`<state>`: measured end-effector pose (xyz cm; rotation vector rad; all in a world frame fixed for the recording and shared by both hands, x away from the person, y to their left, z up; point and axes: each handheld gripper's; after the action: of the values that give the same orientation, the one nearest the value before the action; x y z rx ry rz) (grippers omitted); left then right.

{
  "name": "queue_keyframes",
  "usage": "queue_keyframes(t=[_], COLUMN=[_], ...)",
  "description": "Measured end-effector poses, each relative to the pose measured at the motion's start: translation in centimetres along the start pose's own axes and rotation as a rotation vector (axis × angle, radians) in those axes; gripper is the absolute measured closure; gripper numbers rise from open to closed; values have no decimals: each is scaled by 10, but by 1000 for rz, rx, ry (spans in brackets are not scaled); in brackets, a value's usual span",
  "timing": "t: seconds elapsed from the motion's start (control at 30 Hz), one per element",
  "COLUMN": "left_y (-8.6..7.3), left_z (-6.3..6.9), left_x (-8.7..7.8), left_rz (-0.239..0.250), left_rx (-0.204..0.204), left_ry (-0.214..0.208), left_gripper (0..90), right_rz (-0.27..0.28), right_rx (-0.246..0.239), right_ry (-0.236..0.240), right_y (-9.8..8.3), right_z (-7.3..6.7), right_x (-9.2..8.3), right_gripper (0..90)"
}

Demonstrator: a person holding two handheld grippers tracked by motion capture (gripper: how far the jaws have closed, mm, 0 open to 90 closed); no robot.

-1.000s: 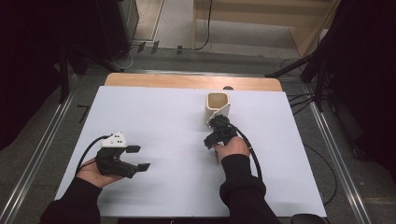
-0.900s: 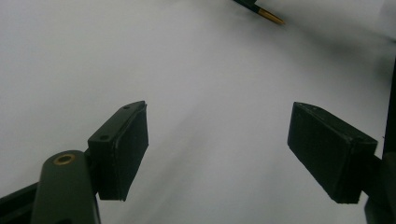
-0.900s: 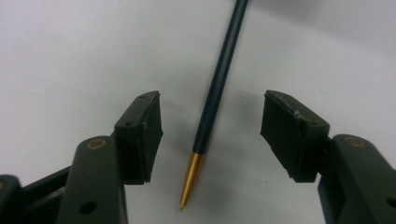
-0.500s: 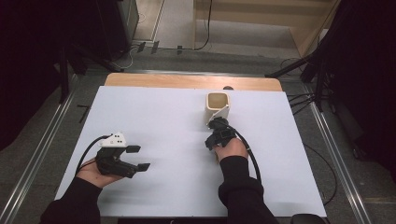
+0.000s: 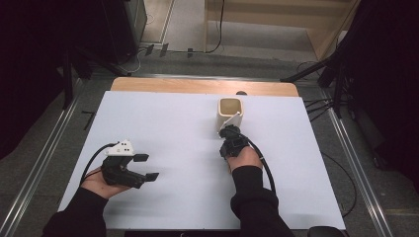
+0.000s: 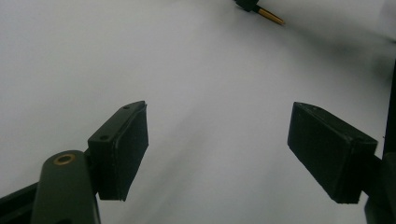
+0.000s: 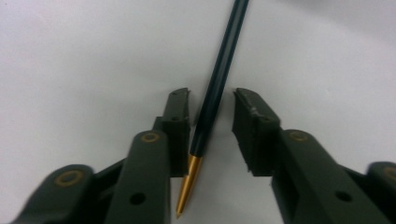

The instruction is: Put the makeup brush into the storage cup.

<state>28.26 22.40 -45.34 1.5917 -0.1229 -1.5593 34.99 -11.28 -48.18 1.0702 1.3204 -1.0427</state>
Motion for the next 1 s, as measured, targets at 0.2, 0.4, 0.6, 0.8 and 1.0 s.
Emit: queue_keyframes(t=[0.2, 0.4, 0.6, 0.8, 1.0], left_y=[0, 0, 0, 0, 0], left_z=[0, 0, 0, -1, -1], left_x=[0, 0, 0, 0, 0], left_rz=[0, -2, 0, 2, -1], left_rx=[0, 0, -2, -3, -5], left_ry=[0, 0, 1, 0, 0], left_gripper=[211, 211, 211, 211, 211], right_rz=[-3, -1, -2, 8, 31], right_rx=[18, -5, -16, -22, -44], right_ry=[18, 12, 34, 71, 131], right_y=[0, -1, -1, -2, -7], right_z=[6, 5, 8, 12, 13], right_x=[0, 0, 0, -3, -12], right_gripper=[833, 842, 844, 845, 845])
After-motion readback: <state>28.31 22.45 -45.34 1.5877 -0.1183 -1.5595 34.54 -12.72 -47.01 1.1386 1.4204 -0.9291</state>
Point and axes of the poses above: each handheld gripper's, and its own axes: x roughly forward along the jaws, y roughly out of its top, z roughly to its right, and after that the axes turned 7 degrees about -z, right-handed
